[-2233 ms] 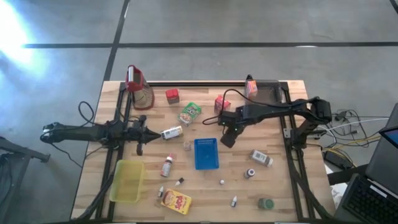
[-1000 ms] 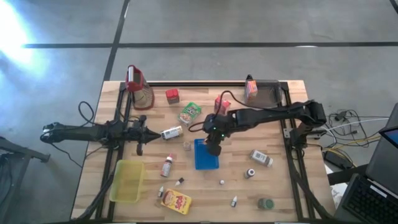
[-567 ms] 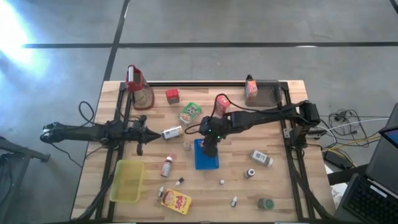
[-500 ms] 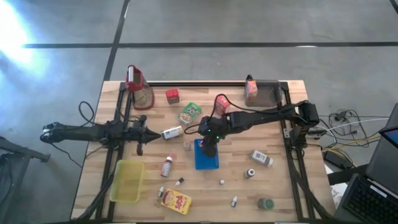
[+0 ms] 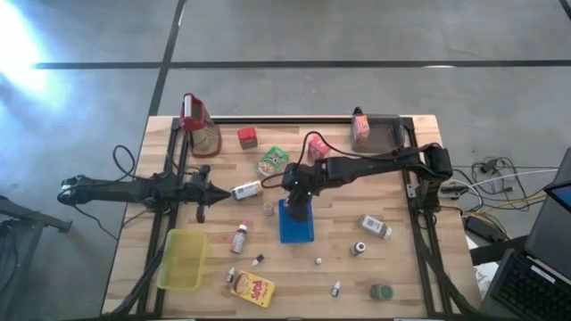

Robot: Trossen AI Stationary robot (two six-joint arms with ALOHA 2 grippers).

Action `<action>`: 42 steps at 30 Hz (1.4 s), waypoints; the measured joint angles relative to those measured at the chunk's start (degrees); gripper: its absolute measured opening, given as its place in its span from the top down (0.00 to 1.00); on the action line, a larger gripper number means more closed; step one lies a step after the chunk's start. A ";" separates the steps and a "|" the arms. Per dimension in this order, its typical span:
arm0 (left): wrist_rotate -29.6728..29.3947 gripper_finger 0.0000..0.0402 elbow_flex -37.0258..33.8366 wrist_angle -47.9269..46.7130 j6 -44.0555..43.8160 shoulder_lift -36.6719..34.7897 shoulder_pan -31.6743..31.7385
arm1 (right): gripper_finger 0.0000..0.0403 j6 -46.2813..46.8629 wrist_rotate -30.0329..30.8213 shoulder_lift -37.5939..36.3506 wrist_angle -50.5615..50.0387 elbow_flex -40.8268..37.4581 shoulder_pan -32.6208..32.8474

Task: Pick & Place Kitchen Items
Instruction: Put the small yellow food coloring bottle into the blue bin

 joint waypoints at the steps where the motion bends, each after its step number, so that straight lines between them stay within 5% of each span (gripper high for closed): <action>1: -0.02 0.97 0.00 0.04 0.02 0.00 0.02 | 0.87 0.02 0.00 0.40 0.14 0.02 -0.02; 20: -0.01 0.97 0.00 0.11 0.00 0.00 0.02 | 0.87 -3.60 -3.31 11.85 -4.64 6.85 0.03; 42: -0.01 0.97 0.00 0.11 0.01 0.00 0.01 | 0.87 -3.71 -1.08 12.07 -5.09 6.93 0.01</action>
